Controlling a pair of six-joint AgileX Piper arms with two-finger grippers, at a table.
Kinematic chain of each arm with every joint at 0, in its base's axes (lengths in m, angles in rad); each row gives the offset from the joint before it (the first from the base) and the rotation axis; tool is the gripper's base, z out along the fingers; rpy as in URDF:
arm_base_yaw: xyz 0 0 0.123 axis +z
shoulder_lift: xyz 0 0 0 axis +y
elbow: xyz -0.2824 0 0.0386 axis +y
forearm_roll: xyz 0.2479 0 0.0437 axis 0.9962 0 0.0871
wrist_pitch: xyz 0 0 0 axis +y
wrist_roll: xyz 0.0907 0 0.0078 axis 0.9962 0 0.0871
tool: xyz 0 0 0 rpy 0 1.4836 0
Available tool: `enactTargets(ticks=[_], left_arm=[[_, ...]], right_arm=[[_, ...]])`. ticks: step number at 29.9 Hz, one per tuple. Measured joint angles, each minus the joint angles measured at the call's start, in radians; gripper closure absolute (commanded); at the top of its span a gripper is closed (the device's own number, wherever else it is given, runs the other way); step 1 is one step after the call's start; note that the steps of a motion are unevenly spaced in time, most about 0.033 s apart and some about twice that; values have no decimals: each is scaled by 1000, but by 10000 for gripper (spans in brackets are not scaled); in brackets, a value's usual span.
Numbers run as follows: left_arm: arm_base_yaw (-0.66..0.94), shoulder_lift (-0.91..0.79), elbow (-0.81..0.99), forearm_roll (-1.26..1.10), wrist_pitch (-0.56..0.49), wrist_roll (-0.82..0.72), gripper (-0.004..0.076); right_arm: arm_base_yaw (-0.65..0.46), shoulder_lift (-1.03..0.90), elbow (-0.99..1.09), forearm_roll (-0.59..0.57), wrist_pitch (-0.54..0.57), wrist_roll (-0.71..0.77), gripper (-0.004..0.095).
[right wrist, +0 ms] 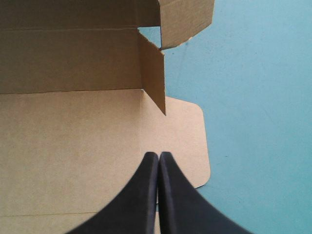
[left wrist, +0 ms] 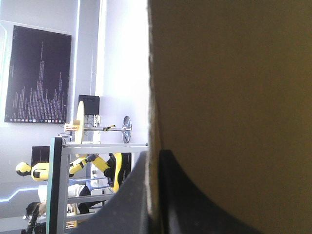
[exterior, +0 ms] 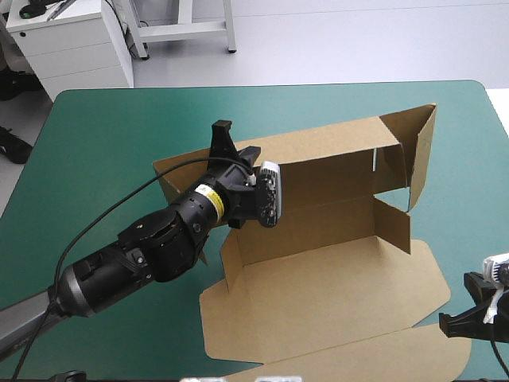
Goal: Fold the box
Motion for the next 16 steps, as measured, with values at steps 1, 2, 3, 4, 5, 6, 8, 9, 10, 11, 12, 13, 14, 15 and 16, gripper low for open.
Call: enactTargets(ticks=[1,2,3,4,5,6,8,9,10,11,12,13,14,15,16], left_arm=[[-2,-12,27,3,-2,-2,731],[-3,-22,50,10,-6,-4,731],[-3,-34,79,25,-14,-12,731],[-3,-48,108,45,-25,-28,731],[-3,-62,136,62,-36,-46,731],[-4,-77,164,82,-50,-73,731],[-5,-99,216,115,-63,-129,731],[-5,-107,243,138,-73,-153,731],[-5,-116,266,155,-83,-170,731],[-5,-122,282,166,-95,-182,731],[-5,-128,300,172,-109,-192,731],[-9,-132,314,177,-118,-198,731],[-12,-133,324,179,-123,-202,731],[-17,-134,331,181,-125,-207,731],[-20,-134,336,181,-128,-209,731]], right_arm=[[0,0,0,0,0,0,928],[0,0,0,0,0,0,928],[0,0,0,0,0,0,928],[0,0,0,0,0,0,928],[0,0,0,0,0,0,928],[0,0,0,0,0,0,928],[0,0,0,0,0,0,928],[0,0,0,0,0,0,928],[0,0,0,0,-1,0,928],[0,0,0,0,-1,0,928],[0,0,0,0,-1,0,928],[0,0,0,0,-1,0,928],[0,0,0,0,-1,0,928],[0,0,0,0,-2,0,928],[0,0,0,0,-3,1,928]])
